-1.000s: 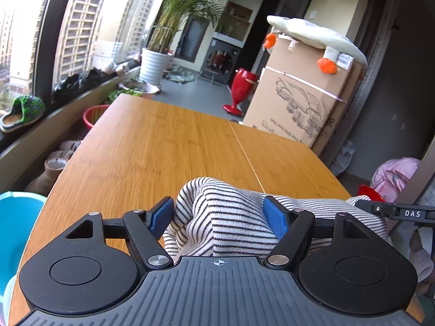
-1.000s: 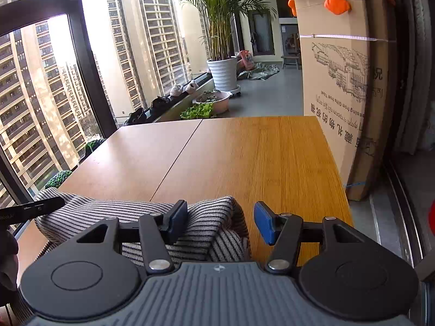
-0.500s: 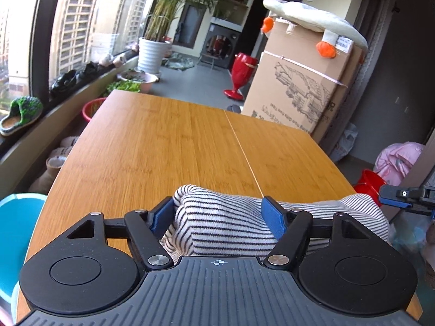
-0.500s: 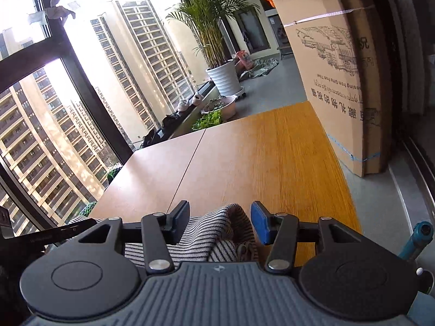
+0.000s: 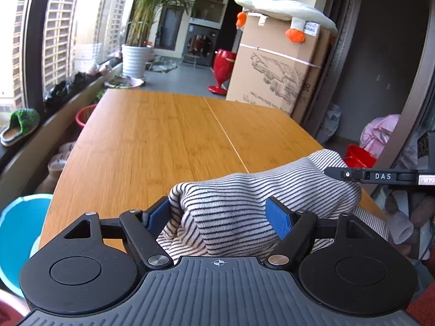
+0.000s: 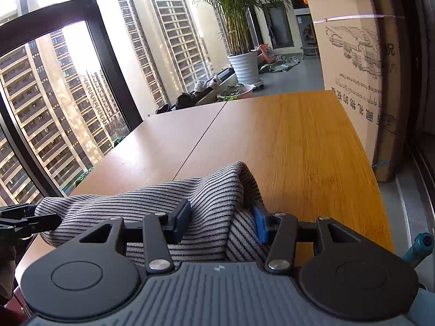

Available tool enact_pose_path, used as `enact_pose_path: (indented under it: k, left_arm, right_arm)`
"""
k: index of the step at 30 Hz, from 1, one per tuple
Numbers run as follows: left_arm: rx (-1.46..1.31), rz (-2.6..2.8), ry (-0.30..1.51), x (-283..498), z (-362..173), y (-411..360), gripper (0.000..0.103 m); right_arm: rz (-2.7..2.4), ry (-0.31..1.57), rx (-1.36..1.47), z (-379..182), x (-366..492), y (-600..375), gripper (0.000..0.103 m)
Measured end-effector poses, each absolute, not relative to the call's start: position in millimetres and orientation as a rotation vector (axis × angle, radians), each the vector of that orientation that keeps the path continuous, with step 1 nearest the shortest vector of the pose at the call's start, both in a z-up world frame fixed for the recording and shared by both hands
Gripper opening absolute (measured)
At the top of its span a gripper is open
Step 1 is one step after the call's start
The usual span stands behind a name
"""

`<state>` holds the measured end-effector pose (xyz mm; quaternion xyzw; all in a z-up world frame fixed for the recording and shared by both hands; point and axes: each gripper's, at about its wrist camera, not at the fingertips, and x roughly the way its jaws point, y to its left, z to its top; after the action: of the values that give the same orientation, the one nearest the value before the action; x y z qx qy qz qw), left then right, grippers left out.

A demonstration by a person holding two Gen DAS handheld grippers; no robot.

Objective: Fold clothes

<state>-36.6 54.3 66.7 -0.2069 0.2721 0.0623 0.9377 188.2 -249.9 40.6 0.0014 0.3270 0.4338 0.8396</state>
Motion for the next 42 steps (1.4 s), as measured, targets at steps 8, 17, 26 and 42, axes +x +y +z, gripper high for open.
enact_pose_path:
  k: [8, 17, 26, 42]
  left_arm:
    - [-0.698, 0.148, 0.611, -11, 56, 94, 0.085]
    - [-0.570, 0.147, 0.628, -12, 46, 83, 0.082]
    - [-0.491, 0.167, 0.556, 51, 40, 109, 0.063]
    - [-0.299, 0.159, 0.536, 69, 51, 89, 0.061]
  right_arm:
    - [0.939, 0.712, -0.010, 46, 184, -255, 0.047]
    - [0.994, 0.941, 0.175, 48, 238, -244, 0.048]
    - [0.971, 0.889, 0.171, 49, 264, -200, 0.029]
    - [0.842, 0.686, 0.089, 44, 269, -217, 0.030]
